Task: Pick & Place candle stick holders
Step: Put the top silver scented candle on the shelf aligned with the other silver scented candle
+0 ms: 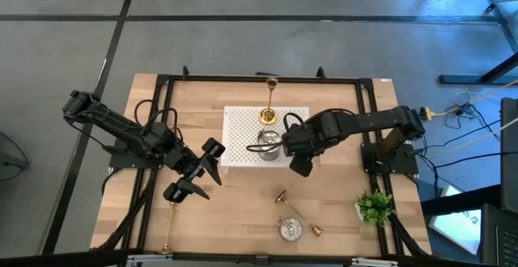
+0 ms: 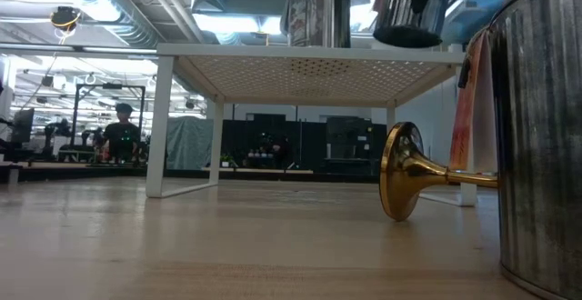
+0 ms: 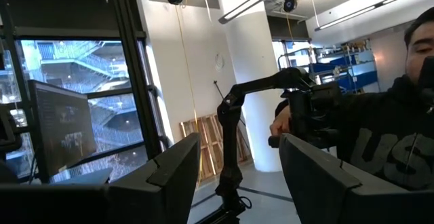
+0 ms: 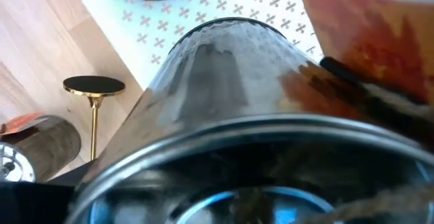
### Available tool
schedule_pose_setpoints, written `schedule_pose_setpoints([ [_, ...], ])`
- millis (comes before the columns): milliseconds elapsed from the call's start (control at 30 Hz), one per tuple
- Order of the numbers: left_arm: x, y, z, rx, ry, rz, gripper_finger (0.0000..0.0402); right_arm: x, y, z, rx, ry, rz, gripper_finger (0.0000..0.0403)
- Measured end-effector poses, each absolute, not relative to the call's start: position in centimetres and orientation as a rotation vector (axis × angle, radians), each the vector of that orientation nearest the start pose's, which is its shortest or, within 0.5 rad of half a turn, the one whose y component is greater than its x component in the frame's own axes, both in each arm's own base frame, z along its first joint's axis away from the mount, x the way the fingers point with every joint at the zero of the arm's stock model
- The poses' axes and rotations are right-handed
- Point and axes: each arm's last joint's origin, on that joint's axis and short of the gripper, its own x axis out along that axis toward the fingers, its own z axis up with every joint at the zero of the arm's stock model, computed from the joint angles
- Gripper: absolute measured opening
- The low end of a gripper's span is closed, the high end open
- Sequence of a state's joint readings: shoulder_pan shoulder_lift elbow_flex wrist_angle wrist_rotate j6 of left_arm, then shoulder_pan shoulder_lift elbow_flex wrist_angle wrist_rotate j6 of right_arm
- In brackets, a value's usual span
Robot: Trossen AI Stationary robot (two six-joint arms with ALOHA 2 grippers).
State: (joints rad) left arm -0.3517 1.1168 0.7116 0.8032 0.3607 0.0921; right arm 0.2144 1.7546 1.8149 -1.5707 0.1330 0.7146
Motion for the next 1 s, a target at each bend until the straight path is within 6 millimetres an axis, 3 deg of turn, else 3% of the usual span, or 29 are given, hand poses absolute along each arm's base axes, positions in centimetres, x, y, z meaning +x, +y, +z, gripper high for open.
schedule_pose_setpoints([
  [1000, 22.2, -9.2, 33.6, 0.089, -0.438, -0.684, 0.0198, 32.0, 6.2, 32.4, 0.295, 1.462, -0.483, 0.0344],
])
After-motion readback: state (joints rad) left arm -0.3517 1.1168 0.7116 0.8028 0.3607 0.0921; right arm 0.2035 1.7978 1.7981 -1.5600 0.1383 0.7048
